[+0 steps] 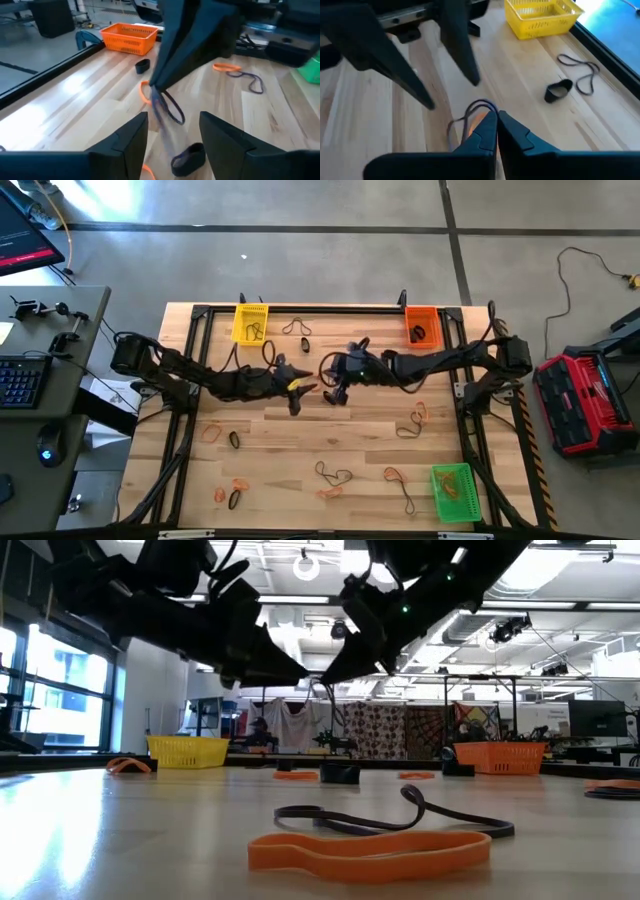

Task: Sort rubber bands into baskets
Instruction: Put the purple rubber band into the yellow bin, then put the orange rubber band into the green bin

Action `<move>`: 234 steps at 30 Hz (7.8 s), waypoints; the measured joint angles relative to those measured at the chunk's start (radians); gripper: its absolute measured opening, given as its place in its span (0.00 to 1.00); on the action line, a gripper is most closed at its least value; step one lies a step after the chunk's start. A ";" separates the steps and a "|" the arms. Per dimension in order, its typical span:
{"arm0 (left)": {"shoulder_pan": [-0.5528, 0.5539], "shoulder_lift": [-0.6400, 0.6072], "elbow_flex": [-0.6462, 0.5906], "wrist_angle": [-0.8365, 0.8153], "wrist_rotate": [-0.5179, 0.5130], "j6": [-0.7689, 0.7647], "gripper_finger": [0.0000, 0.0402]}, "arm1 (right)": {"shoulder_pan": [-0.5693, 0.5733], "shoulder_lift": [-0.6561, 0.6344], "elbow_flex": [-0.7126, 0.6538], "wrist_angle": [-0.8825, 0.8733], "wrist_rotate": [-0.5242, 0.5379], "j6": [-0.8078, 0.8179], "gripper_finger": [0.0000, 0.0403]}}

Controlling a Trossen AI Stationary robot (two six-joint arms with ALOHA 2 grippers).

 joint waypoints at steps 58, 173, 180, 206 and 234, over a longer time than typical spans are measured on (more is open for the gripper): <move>0.165 -0.454 0.022 -0.612 -0.208 0.033 0.00 | 0.117 0.000 0.000 0.000 0.209 -0.021 0.38; -0.220 -0.729 0.022 -1.210 0.250 -0.044 0.36 | 0.097 0.003 -0.008 -0.016 0.205 -0.010 0.37; -0.380 -0.729 0.022 -1.208 0.264 -0.083 0.36 | 0.097 0.003 -0.008 -0.016 0.205 -0.010 0.37; -0.725 -0.386 0.041 -1.166 0.221 -0.308 0.36 | 0.097 0.004 -0.008 -0.016 0.205 -0.010 0.37; -0.885 -0.029 0.263 -1.251 0.284 -0.418 0.36 | 0.097 0.004 -0.008 -0.016 0.205 -0.010 0.37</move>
